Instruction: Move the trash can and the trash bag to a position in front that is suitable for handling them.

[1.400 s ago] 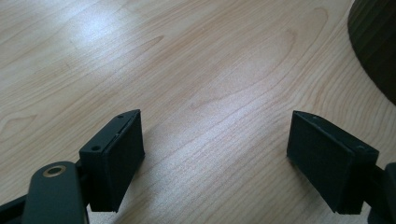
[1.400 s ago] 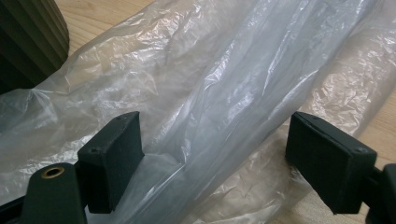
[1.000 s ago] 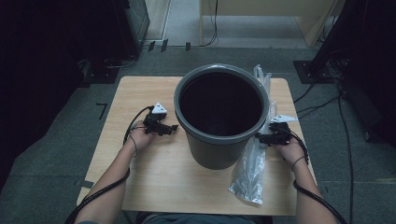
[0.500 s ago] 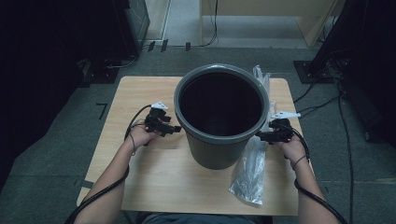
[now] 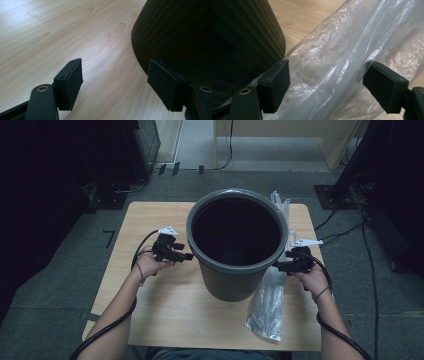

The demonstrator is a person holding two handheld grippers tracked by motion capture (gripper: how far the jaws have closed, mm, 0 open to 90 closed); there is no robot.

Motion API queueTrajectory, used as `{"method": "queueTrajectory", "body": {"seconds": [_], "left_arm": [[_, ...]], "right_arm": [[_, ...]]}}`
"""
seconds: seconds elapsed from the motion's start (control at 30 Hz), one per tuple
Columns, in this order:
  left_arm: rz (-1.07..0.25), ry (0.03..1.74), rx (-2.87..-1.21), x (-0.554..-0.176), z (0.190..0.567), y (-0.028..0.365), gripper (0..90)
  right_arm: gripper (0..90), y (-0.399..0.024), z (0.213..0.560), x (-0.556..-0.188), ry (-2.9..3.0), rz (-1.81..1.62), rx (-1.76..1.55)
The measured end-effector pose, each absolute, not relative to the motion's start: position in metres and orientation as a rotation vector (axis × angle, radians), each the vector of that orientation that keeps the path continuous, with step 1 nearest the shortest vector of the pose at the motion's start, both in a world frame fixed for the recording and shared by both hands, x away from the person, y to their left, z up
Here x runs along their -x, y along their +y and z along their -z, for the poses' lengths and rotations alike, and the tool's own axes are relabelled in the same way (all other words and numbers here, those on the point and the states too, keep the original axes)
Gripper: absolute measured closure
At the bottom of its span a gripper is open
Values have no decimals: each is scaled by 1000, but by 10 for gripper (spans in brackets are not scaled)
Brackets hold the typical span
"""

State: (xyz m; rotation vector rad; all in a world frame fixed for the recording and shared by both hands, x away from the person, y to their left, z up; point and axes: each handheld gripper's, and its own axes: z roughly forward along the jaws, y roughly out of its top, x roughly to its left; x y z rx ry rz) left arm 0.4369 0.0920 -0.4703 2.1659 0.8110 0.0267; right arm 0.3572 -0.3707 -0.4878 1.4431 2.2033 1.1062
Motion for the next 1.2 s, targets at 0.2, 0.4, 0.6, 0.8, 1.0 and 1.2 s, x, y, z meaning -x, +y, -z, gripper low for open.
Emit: {"method": "queueTrajectory", "body": {"seconds": [0.2,0.4,0.6,0.8,1.0,1.2], "left_arm": [[-29,781,-2149,-431,462,87,326],[-33,749,-2135,-423,452,82,334],[15,780,-2105,-420,444,80,344],[33,738,-2075,-416,438,76,392],[51,721,-2047,-414,434,78,477],[78,734,-2033,-414,435,78,484]], "right_arm": [[222,-369,476,-352,2158,-1092,-1395],[222,-371,460,-344,2117,-1151,-1381],[223,-358,448,-335,2130,-1209,-1346],[233,-348,442,-327,2148,-1193,-1308],[237,-349,443,-328,2149,-1221,-1315],[246,-349,446,-329,2165,-1194,-1302]]}}
